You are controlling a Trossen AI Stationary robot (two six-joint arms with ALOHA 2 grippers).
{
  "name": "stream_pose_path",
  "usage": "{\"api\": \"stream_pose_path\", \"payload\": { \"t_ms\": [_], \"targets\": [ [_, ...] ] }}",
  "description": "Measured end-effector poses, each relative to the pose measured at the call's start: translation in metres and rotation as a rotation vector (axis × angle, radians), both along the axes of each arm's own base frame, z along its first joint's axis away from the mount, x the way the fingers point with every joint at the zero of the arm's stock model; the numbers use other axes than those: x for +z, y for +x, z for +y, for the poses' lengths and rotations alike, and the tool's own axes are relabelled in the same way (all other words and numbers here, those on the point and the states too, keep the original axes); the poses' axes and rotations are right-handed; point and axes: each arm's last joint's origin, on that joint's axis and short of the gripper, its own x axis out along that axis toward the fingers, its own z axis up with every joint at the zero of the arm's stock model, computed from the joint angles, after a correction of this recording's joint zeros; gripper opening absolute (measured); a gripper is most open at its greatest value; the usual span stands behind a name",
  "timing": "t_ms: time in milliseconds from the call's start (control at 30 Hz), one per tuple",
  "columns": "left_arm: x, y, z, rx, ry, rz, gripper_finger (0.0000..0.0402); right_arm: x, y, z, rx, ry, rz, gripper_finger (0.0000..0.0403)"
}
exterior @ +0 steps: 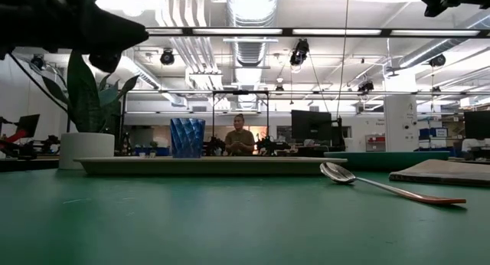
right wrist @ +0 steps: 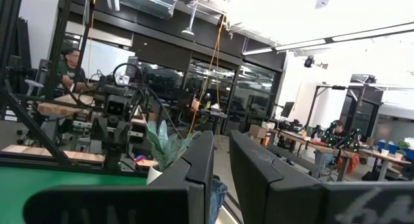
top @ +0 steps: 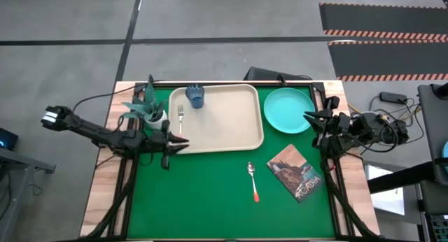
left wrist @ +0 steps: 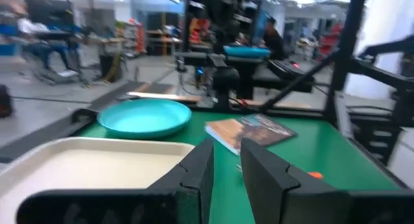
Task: Pick and place plate/cup/fork/spoon on tray
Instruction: Put the orange spoon on the white tray
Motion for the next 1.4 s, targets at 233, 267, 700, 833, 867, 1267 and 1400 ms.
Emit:
{"api": "stream_pose_path", "payload": {
  "t_ms": [233,267,700,833,867,1267,1400],
  "targets": [
    [-0.006,-0.005,0.010,0.071,0.019,0.003,0.0063,0.000,0.000,0.000,0.000,-0.002,0.000,0.0043],
    [-0.006,-0.007,0.011,0.075,0.025,0.007,0.0063,0.000,0.000,0.000,0.000,-0.001,0.000,0.0043],
    [-0.012,-0.028,0.014,0.004,0.033,-0.028,0.0063,0.000,0.000,0.000,0.001,0.000,0.005,0.0043],
    [-0.021,-0.033,0.015,0.004,0.027,-0.043,0.0063,-0.001,0.000,0.000,0.000,-0.002,0.012,0.0043],
    [-0.020,-0.034,0.015,0.004,0.023,-0.060,0.0063,-0.001,0.000,0.000,0.000,-0.002,0.012,0.0043],
    [-0.020,-0.038,0.016,0.004,0.026,-0.059,0.0063,-0.001,0.000,0.000,0.000,-0.001,0.013,0.0043],
    [-0.020,-0.038,0.016,0.003,0.025,-0.062,0.0063,-0.001,0.000,0.000,0.000,-0.001,0.013,0.0043]
  ]
}}
